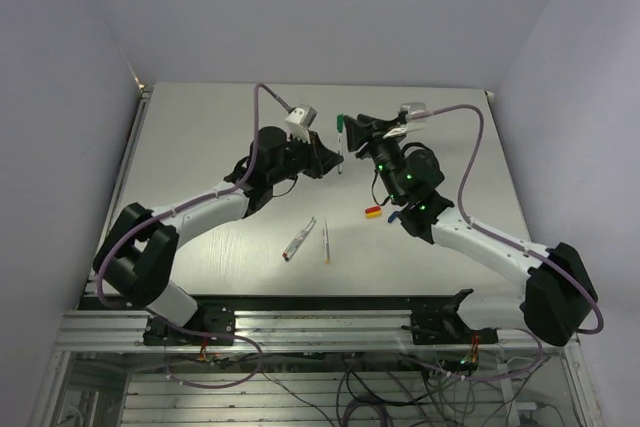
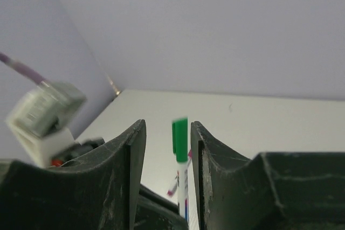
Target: Insert the pens into the pen caps
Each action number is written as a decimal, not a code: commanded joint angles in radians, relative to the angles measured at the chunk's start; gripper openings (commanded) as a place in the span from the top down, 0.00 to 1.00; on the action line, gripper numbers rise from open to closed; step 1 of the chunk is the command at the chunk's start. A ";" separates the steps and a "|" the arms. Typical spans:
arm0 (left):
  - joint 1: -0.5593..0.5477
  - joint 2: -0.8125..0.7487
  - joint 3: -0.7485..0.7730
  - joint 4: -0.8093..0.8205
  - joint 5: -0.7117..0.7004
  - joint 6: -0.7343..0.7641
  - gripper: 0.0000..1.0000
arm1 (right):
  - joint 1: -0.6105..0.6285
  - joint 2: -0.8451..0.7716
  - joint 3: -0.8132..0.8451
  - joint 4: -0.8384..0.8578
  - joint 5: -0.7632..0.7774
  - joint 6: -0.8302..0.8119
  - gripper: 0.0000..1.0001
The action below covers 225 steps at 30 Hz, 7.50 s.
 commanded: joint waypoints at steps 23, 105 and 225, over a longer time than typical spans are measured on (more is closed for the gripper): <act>0.171 0.554 0.579 -0.734 -0.412 0.190 0.93 | 0.003 -0.184 -0.147 -0.273 0.344 0.026 0.67; -0.041 0.036 0.058 -0.984 -0.380 0.127 0.47 | -0.044 -0.270 -0.262 -0.491 0.455 0.287 0.69; -0.069 0.130 0.029 -0.918 -0.745 0.036 0.93 | -0.110 0.364 0.109 -0.987 0.122 0.627 0.65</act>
